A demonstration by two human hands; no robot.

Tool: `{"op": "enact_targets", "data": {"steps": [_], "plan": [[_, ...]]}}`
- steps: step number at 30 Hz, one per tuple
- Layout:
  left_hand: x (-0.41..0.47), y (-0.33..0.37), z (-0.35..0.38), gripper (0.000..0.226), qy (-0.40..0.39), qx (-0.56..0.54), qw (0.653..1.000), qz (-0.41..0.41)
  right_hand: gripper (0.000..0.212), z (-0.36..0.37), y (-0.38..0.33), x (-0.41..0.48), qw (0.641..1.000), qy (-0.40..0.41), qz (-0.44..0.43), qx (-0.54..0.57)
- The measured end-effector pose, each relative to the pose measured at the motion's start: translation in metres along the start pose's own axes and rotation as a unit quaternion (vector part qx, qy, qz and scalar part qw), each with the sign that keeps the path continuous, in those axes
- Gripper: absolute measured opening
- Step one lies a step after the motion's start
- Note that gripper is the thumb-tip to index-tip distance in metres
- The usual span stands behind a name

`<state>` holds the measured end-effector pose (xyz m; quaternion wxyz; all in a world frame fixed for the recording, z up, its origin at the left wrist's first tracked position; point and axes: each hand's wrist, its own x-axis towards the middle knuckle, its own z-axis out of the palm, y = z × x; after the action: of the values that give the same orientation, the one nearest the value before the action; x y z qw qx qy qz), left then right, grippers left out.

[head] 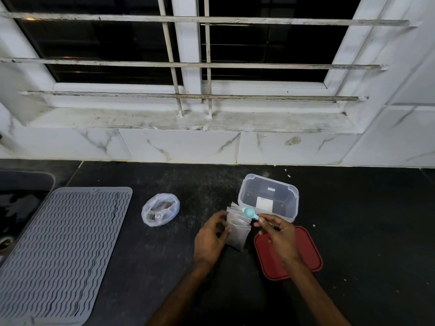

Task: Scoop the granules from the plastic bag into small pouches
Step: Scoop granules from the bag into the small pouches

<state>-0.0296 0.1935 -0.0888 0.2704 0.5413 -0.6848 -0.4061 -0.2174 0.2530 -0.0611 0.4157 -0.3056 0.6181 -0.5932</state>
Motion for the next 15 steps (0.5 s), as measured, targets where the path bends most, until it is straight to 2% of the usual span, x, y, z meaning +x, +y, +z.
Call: {"op": "enact_targets", "data": {"steps": [1,3,5,6,8,10,12,13,15], "plan": [[-0.003,0.0,-0.008,0.042,0.036,0.008,0.999,-0.006,0.012,0.001,-0.002,-0.001,1.0,-0.003,-0.003,0.001],[-0.007,-0.007,-0.03,0.035,0.176,-0.046,0.981,-0.062,0.012,0.008,-0.007,0.0,1.0,-0.015,-0.012,0.005],[-0.002,-0.021,-0.054,0.038,0.325,-0.151,0.915,-0.186,0.013,0.021,-0.012,0.001,0.999,-0.036,-0.034,-0.021],[0.004,-0.032,-0.064,0.046,0.366,-0.205,0.872,-0.252,0.014,0.03,-0.016,0.001,0.997,-0.052,-0.046,-0.035],[0.021,-0.06,-0.079,0.071,0.375,-0.293,0.801,-0.364,0.016,0.057,-0.024,0.004,0.991,-0.097,-0.062,-0.068],[0.036,-0.08,-0.088,0.099,0.338,-0.314,0.772,-0.438,0.018,0.089,-0.029,0.008,0.979,-0.147,-0.077,-0.119],[0.05,-0.091,-0.092,0.11,0.29,-0.272,0.788,-0.471,0.02,0.121,-0.028,0.015,0.959,-0.188,-0.101,-0.185],[0.055,-0.092,-0.091,0.106,0.27,-0.244,0.8,-0.477,0.02,0.136,-0.027,0.019,0.947,-0.199,-0.119,-0.221],[0.063,-0.094,-0.089,0.083,0.252,-0.209,0.819,-0.472,0.02,0.162,-0.023,0.027,0.922,-0.201,-0.155,-0.292]]}}
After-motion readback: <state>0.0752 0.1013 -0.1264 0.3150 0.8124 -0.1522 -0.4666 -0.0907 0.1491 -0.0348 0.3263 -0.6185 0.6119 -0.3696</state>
